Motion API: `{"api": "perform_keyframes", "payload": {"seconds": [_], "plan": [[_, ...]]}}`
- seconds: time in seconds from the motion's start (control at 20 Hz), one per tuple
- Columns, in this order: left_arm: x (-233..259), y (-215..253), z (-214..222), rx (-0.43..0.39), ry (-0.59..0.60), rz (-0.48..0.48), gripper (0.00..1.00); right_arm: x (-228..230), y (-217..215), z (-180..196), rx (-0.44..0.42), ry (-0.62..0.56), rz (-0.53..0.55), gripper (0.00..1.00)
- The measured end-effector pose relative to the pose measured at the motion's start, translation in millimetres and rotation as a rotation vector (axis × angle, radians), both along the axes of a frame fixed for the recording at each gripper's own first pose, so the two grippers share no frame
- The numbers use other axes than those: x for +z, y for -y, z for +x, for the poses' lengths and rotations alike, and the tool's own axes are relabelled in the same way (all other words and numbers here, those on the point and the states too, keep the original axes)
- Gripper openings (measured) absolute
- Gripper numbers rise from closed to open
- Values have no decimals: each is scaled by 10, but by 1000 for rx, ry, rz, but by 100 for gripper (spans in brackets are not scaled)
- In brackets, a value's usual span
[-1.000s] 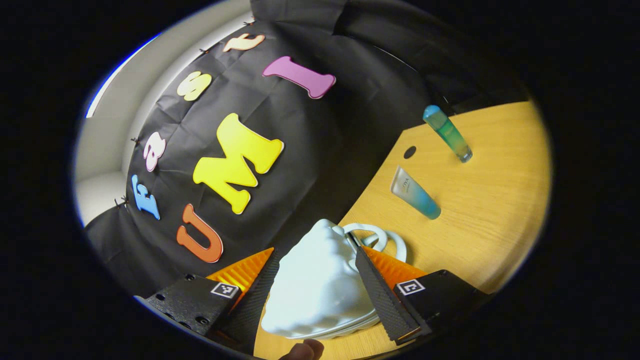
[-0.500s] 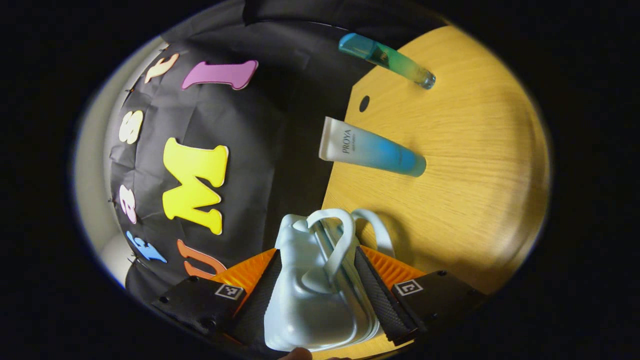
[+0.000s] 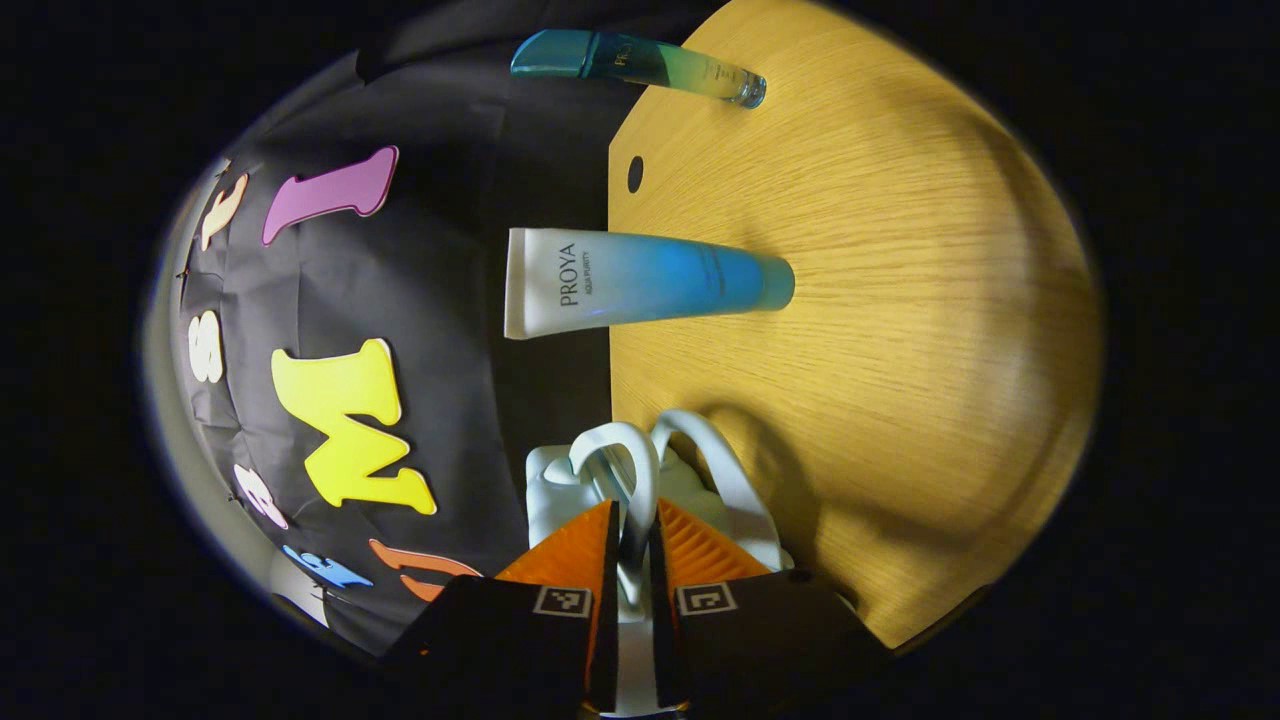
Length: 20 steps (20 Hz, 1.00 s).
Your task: First open the suitcase, pack the skin care products into it, and then close the suitcase.
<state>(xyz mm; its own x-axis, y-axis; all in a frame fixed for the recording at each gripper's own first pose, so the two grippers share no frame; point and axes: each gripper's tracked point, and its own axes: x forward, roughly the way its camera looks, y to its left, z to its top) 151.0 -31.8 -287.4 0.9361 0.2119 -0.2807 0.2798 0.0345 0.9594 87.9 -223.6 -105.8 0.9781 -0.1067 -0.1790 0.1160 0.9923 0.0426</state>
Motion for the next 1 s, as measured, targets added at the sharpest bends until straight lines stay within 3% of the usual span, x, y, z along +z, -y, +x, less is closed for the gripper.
{"api": "perform_keyframes", "payload": {"seconds": [0.15, 0.35, 0.75, 1.0], "plan": [[56, -7, -7, -10, 8, -12, 9, 108, -111, -16, -9, 16, -2, 79], [222, -51, -23, -18, 41, -103, 2, 275, -342, -77, -40, 29, -28, 80], [1069, -411, -124, -31, 129, -382, 3, 610, -1112, -189, -95, 61, -61, 80], [1709, -1101, -233, 8, 215, -562, 3, 885, -1701, -158, -108, 91, -55, 80]]}}
